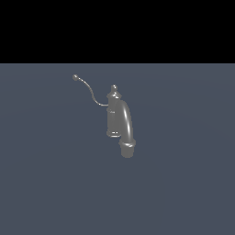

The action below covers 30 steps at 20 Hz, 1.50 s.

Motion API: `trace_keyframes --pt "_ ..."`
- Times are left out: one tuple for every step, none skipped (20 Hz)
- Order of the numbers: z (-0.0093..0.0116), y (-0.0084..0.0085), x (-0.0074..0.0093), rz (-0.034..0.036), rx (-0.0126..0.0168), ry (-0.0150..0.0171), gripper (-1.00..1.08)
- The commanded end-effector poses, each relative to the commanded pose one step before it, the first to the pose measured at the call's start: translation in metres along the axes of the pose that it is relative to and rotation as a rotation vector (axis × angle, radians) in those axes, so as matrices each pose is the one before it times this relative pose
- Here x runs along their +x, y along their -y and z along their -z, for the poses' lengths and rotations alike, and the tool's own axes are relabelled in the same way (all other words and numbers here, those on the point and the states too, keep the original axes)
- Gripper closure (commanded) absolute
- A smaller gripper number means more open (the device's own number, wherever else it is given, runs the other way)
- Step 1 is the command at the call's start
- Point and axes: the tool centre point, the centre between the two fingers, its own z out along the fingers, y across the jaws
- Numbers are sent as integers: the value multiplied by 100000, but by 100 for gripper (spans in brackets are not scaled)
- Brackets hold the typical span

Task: Turn on the faucet by rotating a designated handle.

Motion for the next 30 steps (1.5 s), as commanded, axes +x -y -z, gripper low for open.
trace_keyframes --pt "-210 315 931 -3341 600 92 108" --pt "-104 165 432 -1586 267 39 108" --pt "-118 187 458 -1700 278 47 108" --pt "-133 209 484 -1821 287 56 108" --pt "-150 234 509 -1939 293 65 108" --pt "-168 260 532 -2060 298 75 108" --pt "-187 289 552 -2177 299 84 108" --pt "-202 308 554 -2227 289 90 108" --pt "-213 323 545 -2237 273 94 108" --pt "-225 338 535 -2246 257 97 108" --pt "-236 352 525 -2256 241 100 108" --pt "-247 366 515 -2264 225 101 108" --pt "-259 379 503 -2274 209 101 108" --pt "-270 392 492 -2283 193 100 108" --pt "-281 404 479 -2291 177 98 108" --pt "-292 417 466 -2298 161 95 108" --pt "-304 428 453 -2306 146 91 108" --pt "-315 439 439 -2312 130 87 108" --pt "-326 450 425 -2318 115 81 108" --pt "-337 460 410 -2325 100 74 108" --pt "-348 469 395 -2330 86 67 108" --pt "-358 478 379 -2335 72 58 108" --pt "-369 487 363 -2339 59 49 108" --pt "-380 494 347 -2344 46 39 108" --pt "-390 501 330 -2347 34 28 108" --pt "-401 507 313 -2352 22 17 108" --pt "-411 513 296 -2353 11 4 108" --pt "-421 518 278 -2356 1 -9 108" --pt "-431 523 260 -2358 -8 -22 108" --pt "-441 526 243 -2361 -17 -37 108"
